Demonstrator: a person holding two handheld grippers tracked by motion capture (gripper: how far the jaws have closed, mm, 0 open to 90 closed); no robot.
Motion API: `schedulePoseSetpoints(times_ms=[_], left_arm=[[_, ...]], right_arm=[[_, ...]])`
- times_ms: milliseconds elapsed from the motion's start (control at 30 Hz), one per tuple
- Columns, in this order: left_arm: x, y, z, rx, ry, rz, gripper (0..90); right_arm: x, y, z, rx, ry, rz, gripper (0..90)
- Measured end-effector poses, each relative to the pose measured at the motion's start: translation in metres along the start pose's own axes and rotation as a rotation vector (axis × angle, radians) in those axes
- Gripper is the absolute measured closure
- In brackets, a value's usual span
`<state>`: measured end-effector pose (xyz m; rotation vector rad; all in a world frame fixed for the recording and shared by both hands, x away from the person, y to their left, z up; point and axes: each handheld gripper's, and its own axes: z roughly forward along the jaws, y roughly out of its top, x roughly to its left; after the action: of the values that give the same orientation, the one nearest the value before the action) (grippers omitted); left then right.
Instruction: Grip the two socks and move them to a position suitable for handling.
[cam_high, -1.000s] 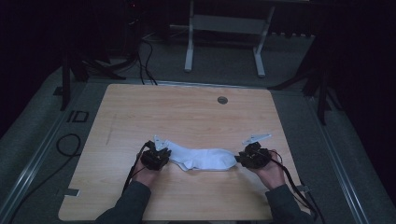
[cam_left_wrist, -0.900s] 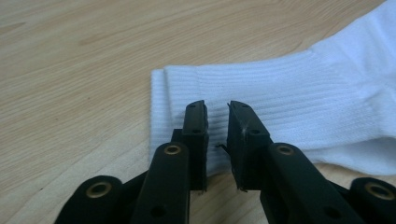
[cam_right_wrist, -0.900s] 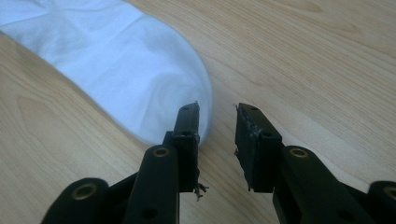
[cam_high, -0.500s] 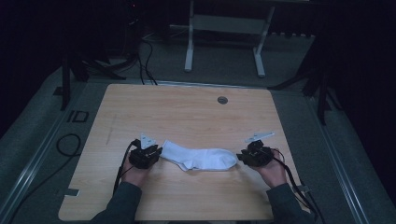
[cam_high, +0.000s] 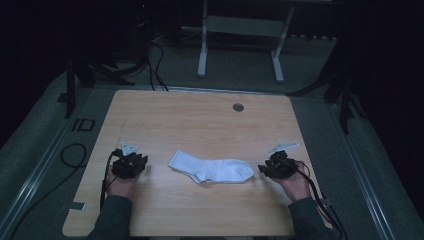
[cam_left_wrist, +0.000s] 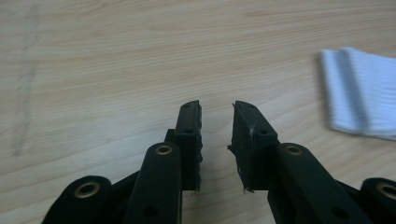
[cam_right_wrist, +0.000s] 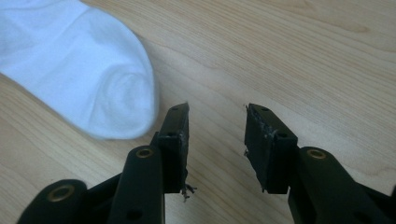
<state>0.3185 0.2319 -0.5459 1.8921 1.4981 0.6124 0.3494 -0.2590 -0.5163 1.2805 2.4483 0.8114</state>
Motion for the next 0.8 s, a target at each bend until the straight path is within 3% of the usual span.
schedulePoseSetpoints(times_ms=[167, 800], left_arm=[[0.0059, -0.0009, 0.0014, 0.003, 0.015, -0.01, 72.3], [0.0057, -0.0011, 0.0033, -0.001, 0.023, -0.006, 72.3]], right_arm=[[-0.0018, -0.0014, 0.0012, 0.002, -0.007, 0.002, 58.6], [-0.0016, -0.0037, 0.0041, 0.011, -0.004, 0.001, 57.9]])
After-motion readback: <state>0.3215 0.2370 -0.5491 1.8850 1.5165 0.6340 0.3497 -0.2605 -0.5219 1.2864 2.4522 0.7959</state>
